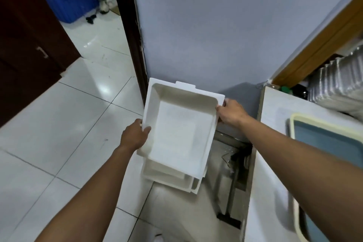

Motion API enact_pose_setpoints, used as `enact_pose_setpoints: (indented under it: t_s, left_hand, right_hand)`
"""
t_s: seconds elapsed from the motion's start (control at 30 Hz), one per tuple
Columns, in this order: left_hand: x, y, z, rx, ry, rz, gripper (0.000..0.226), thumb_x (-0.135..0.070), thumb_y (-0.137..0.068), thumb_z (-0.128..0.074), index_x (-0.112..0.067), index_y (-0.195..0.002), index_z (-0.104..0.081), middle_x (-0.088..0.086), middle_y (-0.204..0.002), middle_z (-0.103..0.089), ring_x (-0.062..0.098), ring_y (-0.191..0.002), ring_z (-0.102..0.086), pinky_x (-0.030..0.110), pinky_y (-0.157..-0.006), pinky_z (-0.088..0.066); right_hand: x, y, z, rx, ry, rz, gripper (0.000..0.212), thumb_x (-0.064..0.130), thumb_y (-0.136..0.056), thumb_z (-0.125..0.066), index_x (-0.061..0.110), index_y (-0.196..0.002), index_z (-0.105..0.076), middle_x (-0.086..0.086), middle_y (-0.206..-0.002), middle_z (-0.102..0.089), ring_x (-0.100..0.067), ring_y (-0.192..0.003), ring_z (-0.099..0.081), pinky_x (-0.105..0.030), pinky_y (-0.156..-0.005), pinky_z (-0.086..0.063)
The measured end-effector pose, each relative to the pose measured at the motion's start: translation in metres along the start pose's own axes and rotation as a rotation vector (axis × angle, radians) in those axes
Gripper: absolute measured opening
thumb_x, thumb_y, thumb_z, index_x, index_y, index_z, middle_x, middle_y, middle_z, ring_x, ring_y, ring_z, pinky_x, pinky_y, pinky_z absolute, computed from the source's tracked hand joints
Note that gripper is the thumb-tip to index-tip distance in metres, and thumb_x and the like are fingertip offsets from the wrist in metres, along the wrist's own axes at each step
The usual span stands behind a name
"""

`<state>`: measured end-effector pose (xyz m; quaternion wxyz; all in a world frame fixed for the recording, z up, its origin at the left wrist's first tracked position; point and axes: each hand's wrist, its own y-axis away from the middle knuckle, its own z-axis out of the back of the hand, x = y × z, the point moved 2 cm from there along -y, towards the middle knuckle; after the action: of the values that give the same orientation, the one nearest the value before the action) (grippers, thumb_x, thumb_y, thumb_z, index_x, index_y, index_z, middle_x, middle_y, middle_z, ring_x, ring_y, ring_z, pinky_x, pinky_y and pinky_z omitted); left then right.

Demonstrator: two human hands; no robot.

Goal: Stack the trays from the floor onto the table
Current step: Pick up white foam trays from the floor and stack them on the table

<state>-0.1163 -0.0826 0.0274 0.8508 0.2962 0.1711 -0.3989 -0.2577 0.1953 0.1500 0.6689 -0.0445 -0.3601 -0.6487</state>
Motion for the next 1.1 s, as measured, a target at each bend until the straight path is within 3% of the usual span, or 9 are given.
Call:
enact_pose_setpoints:
  t_s: [0.17,0.23,0.33,0.43,0.53,0.63,0.77,0.9,1.1]
  left_hand:
    - [-0.040,0.022,0.032,-0.093,-0.026,-0.077,0.039,-0.043,-0.099,-0.048,-0.010,-0.118,-0.058,0.011,-0.112,-0.068,0.036,-0.103,-0.060,0.038,-0.079,-0.042]
    - [-0.059,0.037,0.042,-0.097,-0.007,-0.102,0.040,-0.044,-0.101,-0.043,-0.010,-0.116,-0.059,0.012,-0.109,-0.068,0.036,-0.100,-0.059,0.038,-0.077,-0.042]
    - [-0.091,0.060,0.061,-0.105,0.037,-0.128,0.041,-0.042,-0.103,-0.040,-0.008,-0.116,-0.059,0.013,-0.110,-0.067,0.039,-0.105,-0.058,0.039,-0.080,-0.043]
    - [-0.126,0.088,0.084,-0.128,0.057,-0.169,0.040,-0.039,-0.104,-0.040,-0.007,-0.118,-0.060,0.014,-0.112,-0.068,0.040,-0.109,-0.058,0.039,-0.082,-0.042]
    - [-0.158,0.114,0.107,-0.146,0.090,-0.212,0.037,-0.035,-0.103,-0.043,-0.009,-0.123,-0.061,0.011,-0.117,-0.068,0.037,-0.111,-0.058,0.040,-0.089,-0.046]
    - [-0.187,0.134,0.126,-0.150,0.122,-0.236,0.036,-0.036,-0.101,-0.045,-0.012,-0.121,-0.063,0.010,-0.118,-0.068,0.035,-0.110,-0.059,0.044,-0.094,-0.049]
    - [-0.234,0.163,0.140,-0.183,0.094,-0.269,0.036,-0.035,-0.102,-0.044,-0.011,-0.119,-0.065,0.011,-0.116,-0.068,0.037,-0.109,-0.058,0.042,-0.093,-0.048]
    - [-0.281,0.187,0.152,-0.209,-0.042,-0.293,0.040,-0.040,-0.100,-0.039,-0.010,-0.103,-0.064,0.013,-0.107,-0.068,0.037,-0.102,-0.057,0.036,-0.078,-0.039]
    - [-0.349,0.241,0.154,-0.224,-0.133,-0.443,0.037,-0.036,-0.103,-0.034,-0.007,-0.095,-0.055,0.009,-0.095,-0.058,0.031,-0.090,-0.048,0.039,-0.078,-0.038]
  right_hand:
    - [0.022,0.024,0.065,-0.053,-0.120,0.067,0.021,0.027,-0.096,-0.052,0.012,-0.084,-0.060,-0.014,-0.093,-0.072,-0.035,-0.094,-0.071,-0.049,-0.089,-0.057]
    - [0.026,0.040,0.092,-0.086,-0.155,0.064,0.028,0.024,-0.100,-0.052,0.017,-0.073,-0.053,-0.014,-0.086,-0.071,-0.035,-0.089,-0.071,-0.046,-0.086,-0.058]
    - [0.030,0.064,0.132,-0.179,-0.160,0.054,0.034,0.026,-0.097,-0.054,0.019,-0.064,-0.051,-0.017,-0.087,-0.072,-0.037,-0.090,-0.070,-0.049,-0.086,-0.058]
    - [0.035,0.088,0.169,-0.243,-0.152,0.063,0.036,0.022,-0.095,-0.053,0.016,-0.060,-0.051,-0.009,-0.068,-0.064,-0.036,-0.078,-0.069,-0.047,-0.077,-0.060]
    - [0.044,0.109,0.201,-0.303,-0.110,0.105,0.019,0.029,-0.091,-0.052,0.014,-0.083,-0.060,-0.009,-0.082,-0.069,-0.035,-0.081,-0.069,-0.048,-0.073,-0.060]
    - [0.043,0.130,0.225,-0.312,-0.054,0.115,0.030,0.037,-0.091,-0.052,0.016,-0.111,-0.059,-0.006,-0.100,-0.067,-0.032,-0.092,-0.065,-0.044,-0.075,-0.057]
    - [0.020,0.163,0.246,-0.313,0.043,0.064,0.036,0.036,-0.098,-0.048,0.009,-0.121,-0.053,-0.007,-0.104,-0.059,-0.032,-0.093,-0.058,-0.037,-0.071,-0.043]
    - [-0.006,0.189,0.268,-0.349,0.004,-0.028,0.033,0.026,-0.096,-0.043,0.007,-0.122,-0.052,-0.012,-0.120,-0.063,-0.036,-0.106,-0.059,-0.037,-0.077,-0.043]
    - [-0.037,0.229,0.312,-0.494,-0.042,-0.100,0.047,0.024,-0.105,-0.034,0.000,-0.145,-0.032,-0.021,-0.135,-0.057,-0.040,-0.120,-0.056,-0.041,-0.085,-0.038]
